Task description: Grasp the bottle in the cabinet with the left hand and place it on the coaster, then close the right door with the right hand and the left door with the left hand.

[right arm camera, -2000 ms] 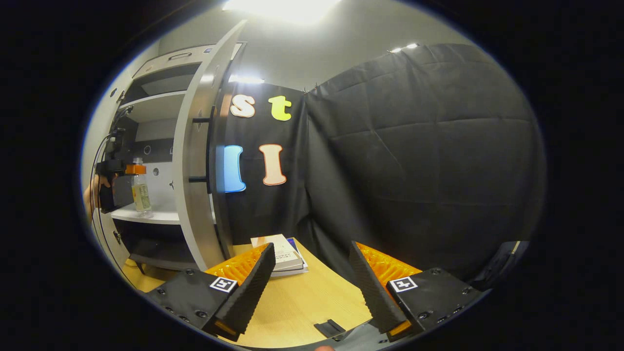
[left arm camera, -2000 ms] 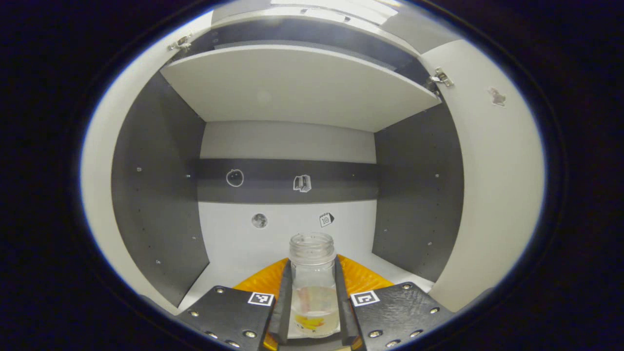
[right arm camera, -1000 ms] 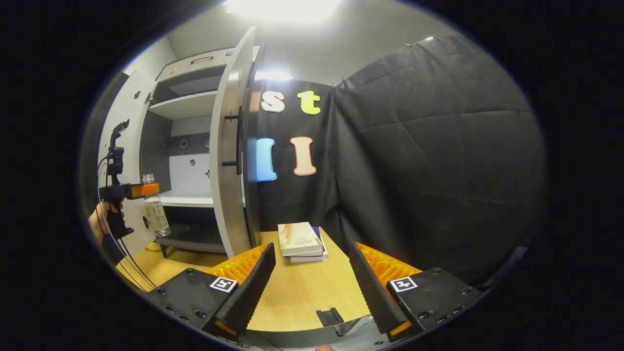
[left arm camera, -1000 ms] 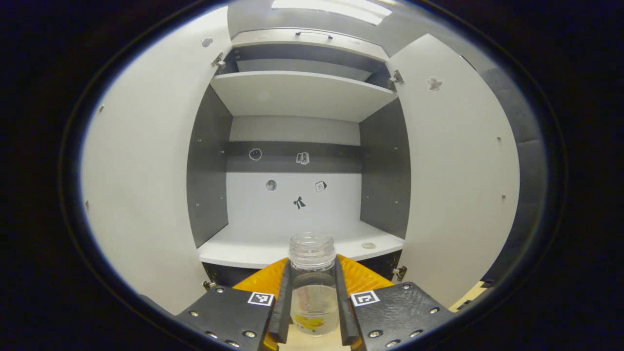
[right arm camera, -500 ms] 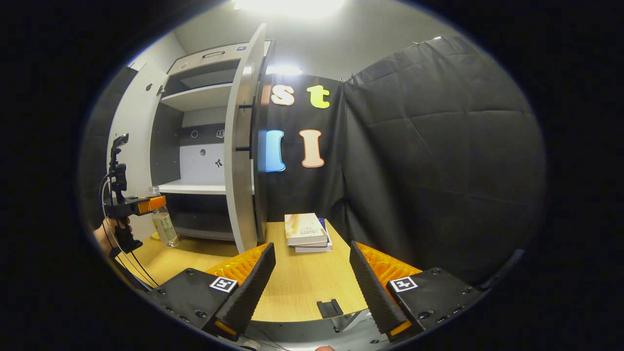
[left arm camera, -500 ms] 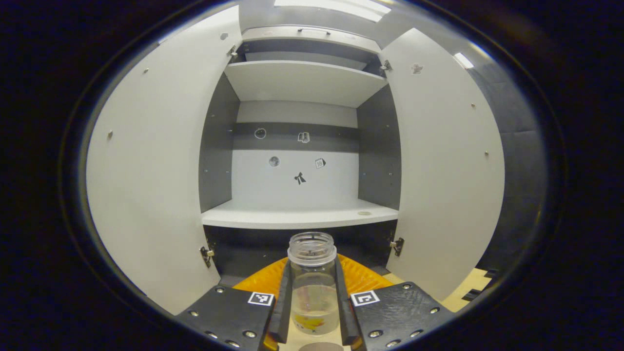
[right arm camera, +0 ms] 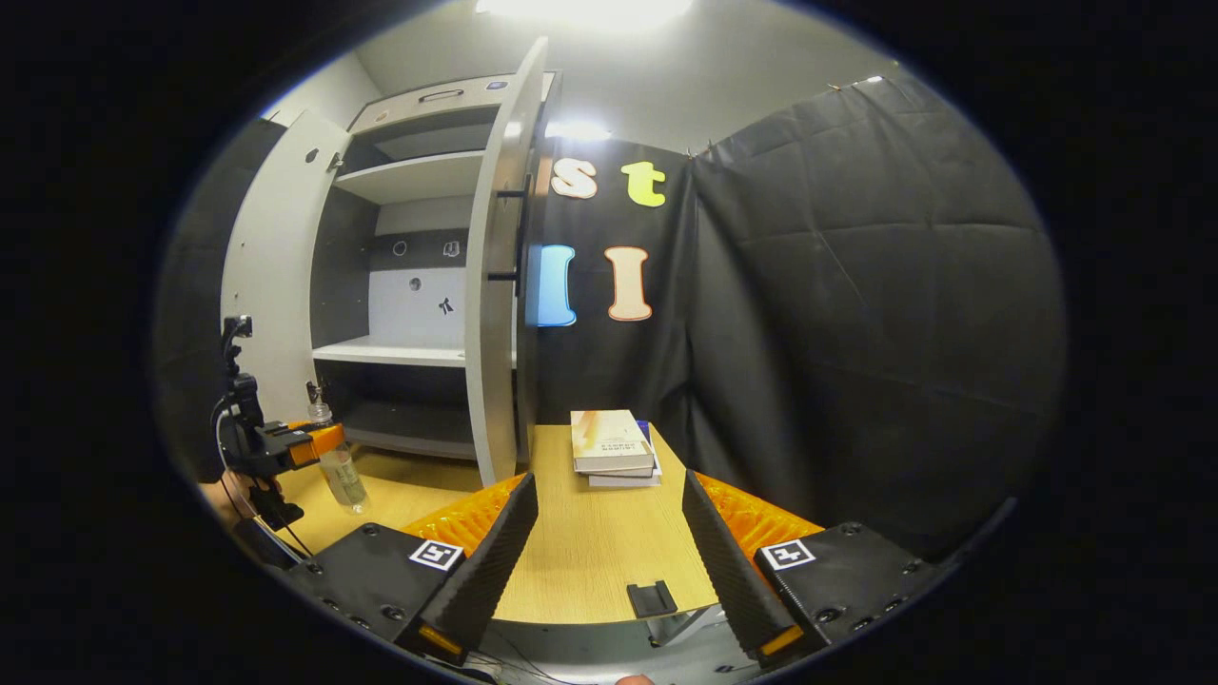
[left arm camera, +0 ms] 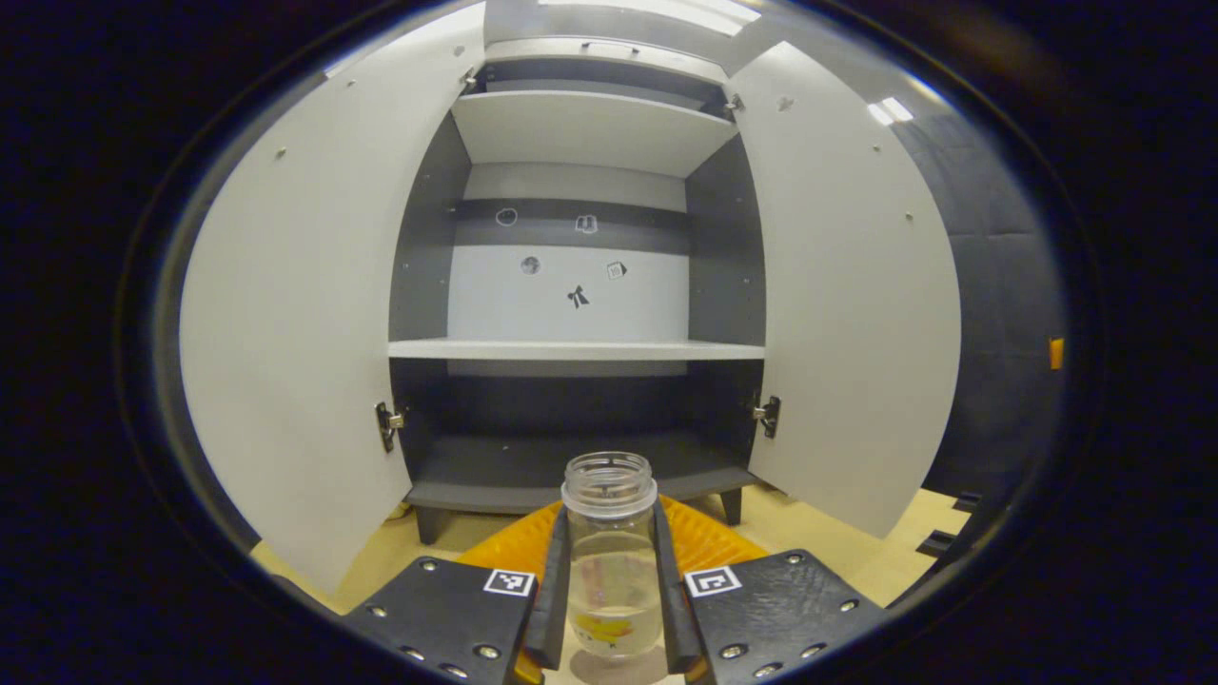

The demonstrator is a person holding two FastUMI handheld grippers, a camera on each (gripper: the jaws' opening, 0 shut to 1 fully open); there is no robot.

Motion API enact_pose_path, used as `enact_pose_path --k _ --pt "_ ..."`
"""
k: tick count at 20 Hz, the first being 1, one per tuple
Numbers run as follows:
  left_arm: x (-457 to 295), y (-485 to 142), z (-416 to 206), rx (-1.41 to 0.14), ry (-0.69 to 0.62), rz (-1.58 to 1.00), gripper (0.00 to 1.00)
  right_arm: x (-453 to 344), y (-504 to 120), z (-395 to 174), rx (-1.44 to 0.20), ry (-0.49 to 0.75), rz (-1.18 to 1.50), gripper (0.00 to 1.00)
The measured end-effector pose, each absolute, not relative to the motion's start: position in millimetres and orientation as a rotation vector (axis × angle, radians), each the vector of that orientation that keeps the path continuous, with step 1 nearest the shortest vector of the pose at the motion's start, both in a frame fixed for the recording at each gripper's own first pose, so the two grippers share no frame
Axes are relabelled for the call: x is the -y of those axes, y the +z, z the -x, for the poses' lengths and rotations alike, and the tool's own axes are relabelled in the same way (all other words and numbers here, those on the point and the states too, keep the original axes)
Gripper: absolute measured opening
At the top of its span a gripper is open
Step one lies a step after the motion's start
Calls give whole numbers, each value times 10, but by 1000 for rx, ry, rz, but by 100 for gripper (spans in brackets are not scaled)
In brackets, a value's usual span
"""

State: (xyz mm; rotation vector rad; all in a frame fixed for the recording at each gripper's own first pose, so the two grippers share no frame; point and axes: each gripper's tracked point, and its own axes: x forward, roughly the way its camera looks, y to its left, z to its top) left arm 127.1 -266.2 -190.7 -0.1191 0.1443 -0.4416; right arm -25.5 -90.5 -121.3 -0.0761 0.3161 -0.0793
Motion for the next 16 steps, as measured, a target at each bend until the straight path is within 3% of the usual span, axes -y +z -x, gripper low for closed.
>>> enact_pose_path --k 14,16 --pt "2676 -2644 -1052 -193 -409 111 43 860 -1323 367 -369 -97 72 98" --pt "2675 -2623 -1041 -208 -409 116 53 854 -1301 349 -362 -95 69 98"
